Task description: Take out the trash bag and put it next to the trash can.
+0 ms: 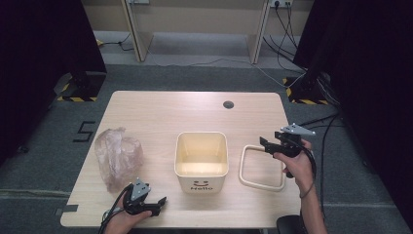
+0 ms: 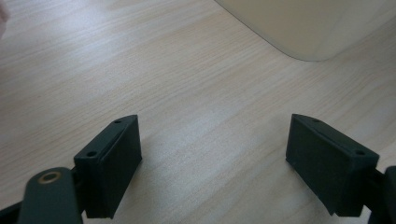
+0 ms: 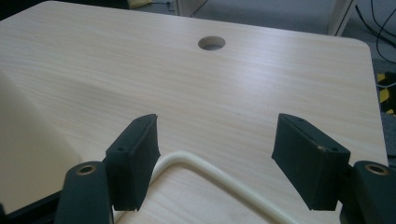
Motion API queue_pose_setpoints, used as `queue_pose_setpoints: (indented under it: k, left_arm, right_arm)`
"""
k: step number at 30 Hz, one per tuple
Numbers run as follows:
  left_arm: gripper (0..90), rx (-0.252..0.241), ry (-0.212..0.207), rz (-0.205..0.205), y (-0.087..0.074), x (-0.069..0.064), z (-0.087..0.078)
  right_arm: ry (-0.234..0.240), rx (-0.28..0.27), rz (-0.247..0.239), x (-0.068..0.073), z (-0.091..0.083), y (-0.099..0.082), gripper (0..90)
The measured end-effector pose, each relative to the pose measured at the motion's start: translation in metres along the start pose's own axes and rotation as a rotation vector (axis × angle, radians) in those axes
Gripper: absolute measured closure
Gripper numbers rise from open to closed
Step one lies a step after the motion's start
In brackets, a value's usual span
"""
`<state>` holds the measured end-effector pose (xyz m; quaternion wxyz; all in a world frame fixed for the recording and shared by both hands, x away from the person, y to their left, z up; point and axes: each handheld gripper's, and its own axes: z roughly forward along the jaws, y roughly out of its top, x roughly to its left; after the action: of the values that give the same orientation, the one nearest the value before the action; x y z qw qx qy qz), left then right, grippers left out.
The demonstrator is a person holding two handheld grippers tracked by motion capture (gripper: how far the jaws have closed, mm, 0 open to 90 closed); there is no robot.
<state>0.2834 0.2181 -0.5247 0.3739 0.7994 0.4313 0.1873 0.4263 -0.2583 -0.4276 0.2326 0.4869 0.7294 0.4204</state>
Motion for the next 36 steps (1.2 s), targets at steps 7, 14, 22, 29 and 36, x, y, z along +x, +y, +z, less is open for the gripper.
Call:
queue_pose_setpoints:
  k: [7, 14, 22, 29, 36]
  left_arm:
    - [15.2, -0.006, 0.010, -0.005, -0.001, 0.001, 0.001]
    - [13.5, -0.009, 0.012, -0.010, -0.001, 0.000, 0.002]
    - [10.0, 0.000, 0.010, -0.006, 0.000, -0.002, 0.003]
    - [9.8, -0.001, 0.009, -0.006, 0.000, -0.002, 0.003]
    - [9.8, -0.002, 0.010, -0.007, 0.000, -0.002, 0.003]
  right_arm:
    - [-0.012, 0.017, 0.022, -0.008, -0.001, -0.018, 24.7]
    - [-0.062, 0.046, 0.057, -0.024, -0.004, -0.040, 24.4]
    - [-0.072, 0.063, 0.066, -0.028, 0.000, -0.046, 25.8]
    - [-0.086, 0.080, 0.085, -0.033, 0.002, -0.050, 27.1]
    - [-0.091, 0.096, 0.074, -0.036, 0.003, -0.053, 32.7]
